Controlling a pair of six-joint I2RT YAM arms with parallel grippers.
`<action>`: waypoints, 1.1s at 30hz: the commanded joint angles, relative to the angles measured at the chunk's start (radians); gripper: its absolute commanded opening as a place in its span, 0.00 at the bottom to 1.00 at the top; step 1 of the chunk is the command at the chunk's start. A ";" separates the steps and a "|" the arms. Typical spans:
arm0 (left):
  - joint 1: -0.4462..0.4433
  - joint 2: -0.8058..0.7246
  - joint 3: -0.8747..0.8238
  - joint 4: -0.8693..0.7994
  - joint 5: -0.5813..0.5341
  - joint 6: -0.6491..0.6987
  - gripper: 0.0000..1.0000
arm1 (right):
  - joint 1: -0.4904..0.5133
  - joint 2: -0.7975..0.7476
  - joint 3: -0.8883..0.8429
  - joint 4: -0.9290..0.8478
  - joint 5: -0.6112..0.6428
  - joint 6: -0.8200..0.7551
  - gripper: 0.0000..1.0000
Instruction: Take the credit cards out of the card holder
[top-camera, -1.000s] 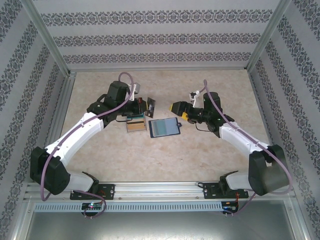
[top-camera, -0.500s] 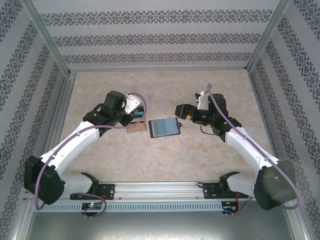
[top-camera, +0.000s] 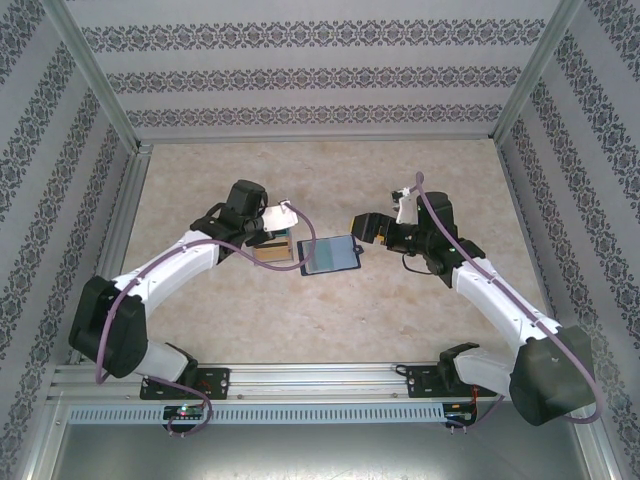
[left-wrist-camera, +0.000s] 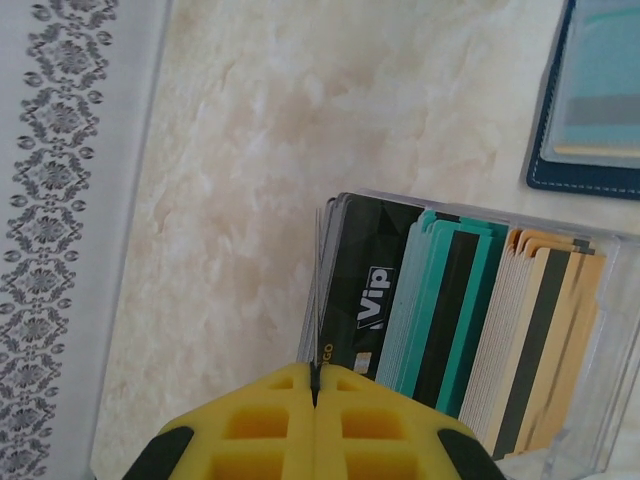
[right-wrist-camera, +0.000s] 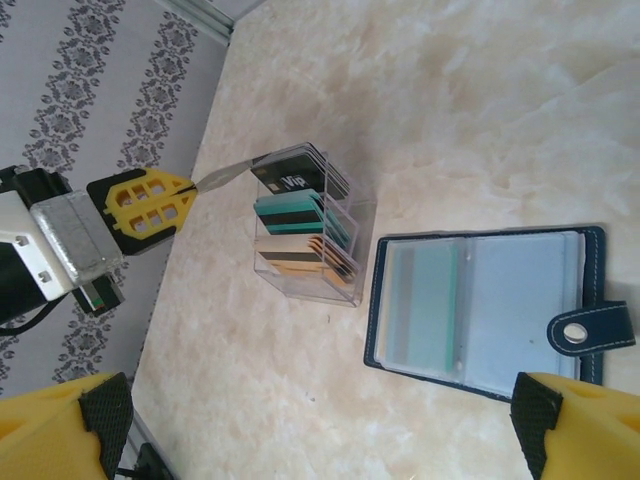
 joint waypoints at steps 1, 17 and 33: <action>0.000 0.035 0.013 0.037 -0.005 0.071 0.00 | -0.004 -0.017 -0.015 0.001 0.020 0.002 0.98; 0.010 0.130 0.000 0.076 -0.011 0.060 0.00 | -0.004 -0.007 -0.012 -0.002 0.022 0.002 0.98; 0.023 0.177 0.013 0.089 -0.043 0.020 0.23 | -0.004 -0.024 -0.034 0.006 0.022 0.015 0.98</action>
